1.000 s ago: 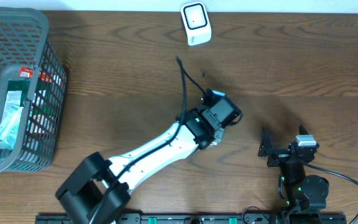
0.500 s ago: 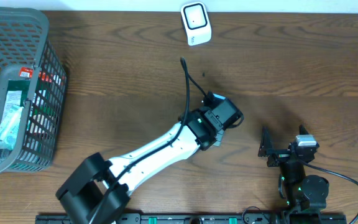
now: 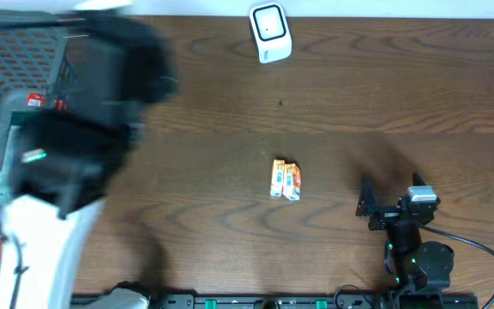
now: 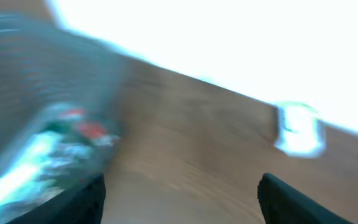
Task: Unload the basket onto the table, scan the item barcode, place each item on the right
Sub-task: 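Lower the orange packs onto the table and open the left gripper, then reach into the basket and grasp the green-lidded jar with left gripper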
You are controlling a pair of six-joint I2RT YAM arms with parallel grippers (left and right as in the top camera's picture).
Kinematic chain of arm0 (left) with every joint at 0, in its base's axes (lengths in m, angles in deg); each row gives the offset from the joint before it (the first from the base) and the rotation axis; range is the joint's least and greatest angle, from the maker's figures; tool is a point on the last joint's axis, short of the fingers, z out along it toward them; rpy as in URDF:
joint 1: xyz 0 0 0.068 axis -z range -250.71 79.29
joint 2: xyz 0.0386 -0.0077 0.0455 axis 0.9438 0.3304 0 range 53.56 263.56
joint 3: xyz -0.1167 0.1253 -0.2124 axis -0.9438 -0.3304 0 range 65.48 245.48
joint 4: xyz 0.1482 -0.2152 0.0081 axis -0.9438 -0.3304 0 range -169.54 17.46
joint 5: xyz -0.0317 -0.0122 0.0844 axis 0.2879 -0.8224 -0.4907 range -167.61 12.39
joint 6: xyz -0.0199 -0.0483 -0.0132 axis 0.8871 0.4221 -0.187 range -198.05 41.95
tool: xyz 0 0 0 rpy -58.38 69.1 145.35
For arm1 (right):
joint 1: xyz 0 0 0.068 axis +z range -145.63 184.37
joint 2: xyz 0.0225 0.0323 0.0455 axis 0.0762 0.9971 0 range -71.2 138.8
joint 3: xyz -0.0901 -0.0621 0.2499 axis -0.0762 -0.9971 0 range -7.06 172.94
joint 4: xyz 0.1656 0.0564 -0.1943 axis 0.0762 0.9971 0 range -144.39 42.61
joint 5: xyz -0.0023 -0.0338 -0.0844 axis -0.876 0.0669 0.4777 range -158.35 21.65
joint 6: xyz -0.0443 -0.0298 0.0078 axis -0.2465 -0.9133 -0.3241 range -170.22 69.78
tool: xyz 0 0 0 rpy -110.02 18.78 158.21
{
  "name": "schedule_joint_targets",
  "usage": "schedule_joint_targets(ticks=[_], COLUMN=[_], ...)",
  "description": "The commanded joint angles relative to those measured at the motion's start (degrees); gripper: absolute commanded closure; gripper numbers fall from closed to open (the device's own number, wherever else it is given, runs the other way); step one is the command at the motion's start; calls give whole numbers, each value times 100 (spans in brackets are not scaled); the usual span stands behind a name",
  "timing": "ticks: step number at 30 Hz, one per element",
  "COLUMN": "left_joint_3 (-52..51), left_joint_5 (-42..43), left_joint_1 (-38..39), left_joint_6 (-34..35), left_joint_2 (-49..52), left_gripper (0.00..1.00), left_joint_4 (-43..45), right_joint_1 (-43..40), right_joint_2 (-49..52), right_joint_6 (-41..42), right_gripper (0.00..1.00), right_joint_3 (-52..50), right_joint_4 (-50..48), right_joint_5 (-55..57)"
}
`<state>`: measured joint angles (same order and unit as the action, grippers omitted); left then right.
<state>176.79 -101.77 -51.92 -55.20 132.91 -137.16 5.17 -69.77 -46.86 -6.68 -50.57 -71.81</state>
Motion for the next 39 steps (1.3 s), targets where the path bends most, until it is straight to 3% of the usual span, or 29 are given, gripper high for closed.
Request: schedule_joint_targets(ticks=[1, 7, 12, 17, 22, 26, 39], left_joint_3=[0, -216, -557, -614, -614, -614, -614], left_joint_5=[-247, -181, -122, 1060, 1200, 1589, 2323], left_joint_1=[-1403, -3797, -4553, -4837, -4878, -4900, -4999], left_joint_6=[-146, -138, -337, -1602, -1735, -2275, -3213], left_joint_2=[-133, 2, 424, 1147, 1897, 2575, 3421], left_gripper=[18, 10, 7, 6, 5, 2, 2], left_joint_4=[-321, -774, -684, -721, -1113, -1132, -774], right_joint_1=[-33, -33, -26, 114, 140, 140, 140], right_joint_2=[-2, -2, -2, -2, -2, -2, -2], right_joint_6=[-66, -66, -66, -66, -66, -66, -66], right_gripper=[1, 1, 1, 1, 1, 1, 1], right_joint_3=[-7, -7, -7, -7, -7, -7, -7], right_joint_4=[17, 17, 17, 15, 17, 17, 17], right_joint_5=[-48, -48, -48, -48, -48, -48, -48])
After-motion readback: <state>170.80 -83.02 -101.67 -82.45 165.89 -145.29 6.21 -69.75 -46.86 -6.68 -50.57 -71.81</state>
